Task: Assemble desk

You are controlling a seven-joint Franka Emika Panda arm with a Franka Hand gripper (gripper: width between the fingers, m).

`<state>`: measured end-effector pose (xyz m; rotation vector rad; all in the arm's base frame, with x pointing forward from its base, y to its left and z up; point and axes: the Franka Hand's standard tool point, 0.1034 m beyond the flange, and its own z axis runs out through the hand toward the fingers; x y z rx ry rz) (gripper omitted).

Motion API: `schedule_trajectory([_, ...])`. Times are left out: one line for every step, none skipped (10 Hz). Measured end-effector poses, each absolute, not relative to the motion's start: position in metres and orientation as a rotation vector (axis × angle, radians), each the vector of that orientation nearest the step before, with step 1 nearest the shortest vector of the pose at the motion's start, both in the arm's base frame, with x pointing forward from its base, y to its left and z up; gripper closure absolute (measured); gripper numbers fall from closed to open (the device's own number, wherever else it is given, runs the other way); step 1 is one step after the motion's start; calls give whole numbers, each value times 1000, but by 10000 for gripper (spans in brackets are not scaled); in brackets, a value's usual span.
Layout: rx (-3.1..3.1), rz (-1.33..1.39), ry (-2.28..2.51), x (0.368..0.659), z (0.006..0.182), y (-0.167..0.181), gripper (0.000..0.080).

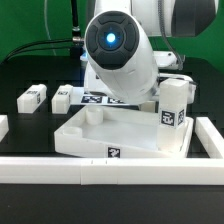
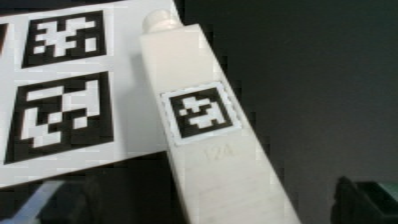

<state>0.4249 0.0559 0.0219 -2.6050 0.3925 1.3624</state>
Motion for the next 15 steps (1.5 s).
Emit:
schedule_trajectory([-2585,1397,392,421,21,55,150])
schedule_trajectory([-2525,1498,380,413,23,56,150])
schedule_trajectory([-2481,1566,373,412,19,56,150])
schedule_trajectory([-2468,1586,374,412,15,54,150])
schedule_trajectory([-2489,1556,377,414,13,54,150])
schedule_trajectory([-2498,1542,377,415,13,55,150])
schedule_trajectory([-2504,1534,375,415,10,56,150])
schedule_trajectory([-2517,1517,373,417,8,57,150])
schedule_trajectory([-2524,1506,374,417,6,57,150])
schedule_trajectory([-2526,1503,375,417,5,57,278])
schedule_trajectory([-2526,1502,374,417,5,57,412])
schedule_trajectory([-2526,1502,374,417,5,57,412])
schedule_trajectory([-2525,1502,375,417,5,56,512])
schedule_trajectory([-2524,1501,377,417,5,55,512])
schedule_trajectory([-2522,1499,379,418,5,54,512])
